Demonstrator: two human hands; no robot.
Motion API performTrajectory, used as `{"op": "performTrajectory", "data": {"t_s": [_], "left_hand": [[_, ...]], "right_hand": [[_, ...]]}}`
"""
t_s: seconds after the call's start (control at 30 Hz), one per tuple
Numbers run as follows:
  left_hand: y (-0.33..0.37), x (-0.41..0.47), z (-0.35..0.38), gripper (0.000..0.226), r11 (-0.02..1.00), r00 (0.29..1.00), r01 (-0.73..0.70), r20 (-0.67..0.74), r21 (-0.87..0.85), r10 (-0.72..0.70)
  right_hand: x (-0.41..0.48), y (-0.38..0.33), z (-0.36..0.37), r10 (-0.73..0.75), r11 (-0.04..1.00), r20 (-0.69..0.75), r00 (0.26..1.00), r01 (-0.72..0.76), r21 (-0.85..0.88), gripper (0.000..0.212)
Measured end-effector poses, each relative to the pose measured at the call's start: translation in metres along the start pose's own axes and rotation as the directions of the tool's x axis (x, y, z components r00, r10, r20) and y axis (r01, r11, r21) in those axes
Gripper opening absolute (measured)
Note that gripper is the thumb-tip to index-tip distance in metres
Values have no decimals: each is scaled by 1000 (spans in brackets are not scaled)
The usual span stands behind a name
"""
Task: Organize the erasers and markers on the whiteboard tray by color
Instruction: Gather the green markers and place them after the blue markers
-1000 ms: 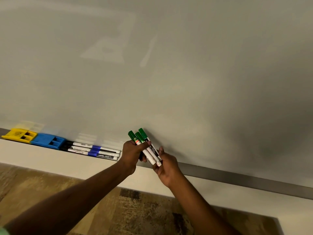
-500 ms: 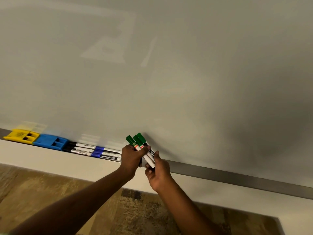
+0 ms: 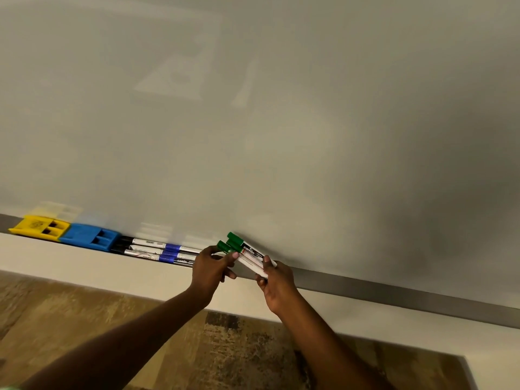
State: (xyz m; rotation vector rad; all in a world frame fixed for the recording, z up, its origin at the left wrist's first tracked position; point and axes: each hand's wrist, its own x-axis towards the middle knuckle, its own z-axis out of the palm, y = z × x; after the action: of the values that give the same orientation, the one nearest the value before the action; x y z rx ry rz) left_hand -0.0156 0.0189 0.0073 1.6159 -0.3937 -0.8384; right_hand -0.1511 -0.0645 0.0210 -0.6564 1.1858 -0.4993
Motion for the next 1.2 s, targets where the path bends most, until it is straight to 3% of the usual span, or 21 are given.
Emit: {"op": "performTrajectory", "data": {"t_s": [0.27, 0.47, 0.53, 0.63, 0.7, 0.9, 1.2], "left_hand": [[-9, 34, -52, 43, 956, 993, -75, -65, 284, 97], [-26, 47, -62, 33, 698, 961, -275, 196, 661, 194], [-30, 49, -61, 30, 616, 925, -379, 295, 691, 238], [-34, 53, -62, 30, 394, 808, -587, 476, 708, 347], [-38, 54, -61, 39, 273, 764, -642, 565, 717, 312], [-53, 60, -53, 59, 60, 740, -673, 670, 737, 60], [-64, 62, -53, 62, -136, 697, -697, 709, 704, 107]], "right_hand": [[43, 10, -1, -160, 908, -75, 984, 118, -401, 24], [62, 18, 5, -101, 903, -86, 991, 56, -426, 24], [66, 20, 9, -62, 922, -91, 994, 22, -387, 23], [70, 19, 15, -1, 942, -111, 994, -36, -334, 13], [73, 16, 19, 51, 945, -132, 990, -90, -313, 7], [78, 9, 29, 133, 922, -84, 987, -155, -355, 9], [76, 17, 38, 60, 921, -152, 987, -113, -372, 11]]}}
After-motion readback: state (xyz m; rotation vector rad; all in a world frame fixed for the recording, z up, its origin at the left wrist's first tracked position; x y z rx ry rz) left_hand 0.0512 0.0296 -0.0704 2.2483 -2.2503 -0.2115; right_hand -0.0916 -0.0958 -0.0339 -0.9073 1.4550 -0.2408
